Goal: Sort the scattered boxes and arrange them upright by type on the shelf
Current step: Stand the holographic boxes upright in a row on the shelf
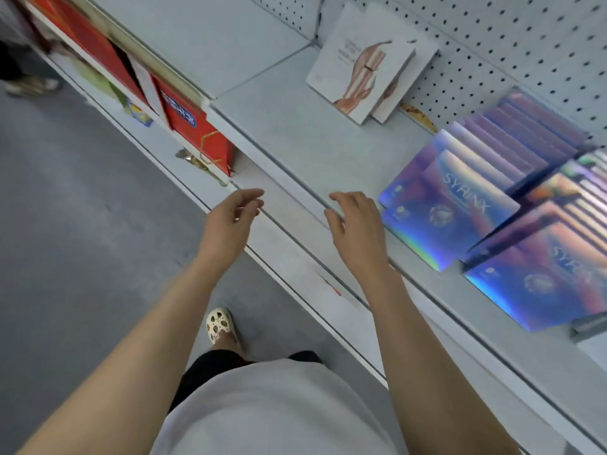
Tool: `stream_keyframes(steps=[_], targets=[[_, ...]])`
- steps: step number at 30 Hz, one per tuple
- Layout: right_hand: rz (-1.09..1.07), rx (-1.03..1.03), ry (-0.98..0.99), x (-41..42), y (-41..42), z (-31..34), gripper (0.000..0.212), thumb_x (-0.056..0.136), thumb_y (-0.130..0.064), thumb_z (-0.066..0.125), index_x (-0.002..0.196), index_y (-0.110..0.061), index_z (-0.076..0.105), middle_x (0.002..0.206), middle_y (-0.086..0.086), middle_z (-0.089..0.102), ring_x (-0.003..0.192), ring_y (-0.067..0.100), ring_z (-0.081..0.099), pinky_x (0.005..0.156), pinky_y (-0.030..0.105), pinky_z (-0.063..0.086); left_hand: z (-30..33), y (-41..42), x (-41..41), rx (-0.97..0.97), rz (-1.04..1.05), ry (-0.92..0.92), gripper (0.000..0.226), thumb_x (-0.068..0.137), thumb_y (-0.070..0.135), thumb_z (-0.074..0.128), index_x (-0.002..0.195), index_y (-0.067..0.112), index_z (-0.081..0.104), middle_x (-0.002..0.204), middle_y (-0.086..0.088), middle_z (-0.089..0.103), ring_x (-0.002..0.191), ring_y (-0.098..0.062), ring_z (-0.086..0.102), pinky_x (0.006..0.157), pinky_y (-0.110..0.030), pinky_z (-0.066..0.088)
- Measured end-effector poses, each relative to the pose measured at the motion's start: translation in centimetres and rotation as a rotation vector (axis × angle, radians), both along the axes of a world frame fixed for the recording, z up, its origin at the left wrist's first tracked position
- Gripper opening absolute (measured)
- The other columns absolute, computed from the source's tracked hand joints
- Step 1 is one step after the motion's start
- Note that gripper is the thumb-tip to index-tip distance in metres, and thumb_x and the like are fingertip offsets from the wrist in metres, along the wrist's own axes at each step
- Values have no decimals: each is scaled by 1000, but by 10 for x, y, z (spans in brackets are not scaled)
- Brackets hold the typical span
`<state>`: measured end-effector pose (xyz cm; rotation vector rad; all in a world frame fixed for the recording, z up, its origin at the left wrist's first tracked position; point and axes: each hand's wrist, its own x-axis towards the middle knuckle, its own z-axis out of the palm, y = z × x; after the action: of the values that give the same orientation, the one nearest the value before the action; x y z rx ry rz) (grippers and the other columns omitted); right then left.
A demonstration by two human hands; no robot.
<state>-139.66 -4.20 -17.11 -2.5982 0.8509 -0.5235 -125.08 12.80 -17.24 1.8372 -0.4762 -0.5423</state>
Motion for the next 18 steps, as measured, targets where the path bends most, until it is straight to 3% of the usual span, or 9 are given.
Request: stream_keyframes(steps=[7, 10, 14, 18], targets=[[149, 140, 12, 138, 55, -11, 30, 100, -26, 53, 126, -12, 62, 120, 7, 63, 111, 26, 55, 97, 35, 41, -10, 69, 122, 69, 87, 11, 28, 100, 18, 48, 107, 40, 62, 100, 12, 69, 95, -7, 65, 93, -40, 52], [193, 180, 25, 204, 75, -10, 29, 100, -27, 53, 126, -15, 60, 123, 5, 62, 112, 22, 54, 93, 30, 39, -8, 87, 179, 95, 115, -4, 29, 99, 19, 49, 104, 44, 62, 99, 14, 69, 94, -6, 65, 93, -38, 52], [276, 183, 57, 284, 85, -14, 28, 100, -29, 53, 125, -17, 59, 122, 4, 62, 108, 22, 54, 92, 38, 46, -9, 102, 249, 89, 179, 9, 27, 99, 17, 48, 106, 38, 63, 95, 15, 68, 84, 7, 63, 92, -35, 53], [325, 184, 76, 359, 79, -15, 33, 100, -29, 53, 129, -15, 58, 127, 6, 60, 115, 24, 52, 96, 39, 46, -14, 107, 314, 89, 247, 34, 27, 100, 17, 47, 104, 40, 61, 96, 14, 68, 88, 1, 64, 92, -36, 52]])
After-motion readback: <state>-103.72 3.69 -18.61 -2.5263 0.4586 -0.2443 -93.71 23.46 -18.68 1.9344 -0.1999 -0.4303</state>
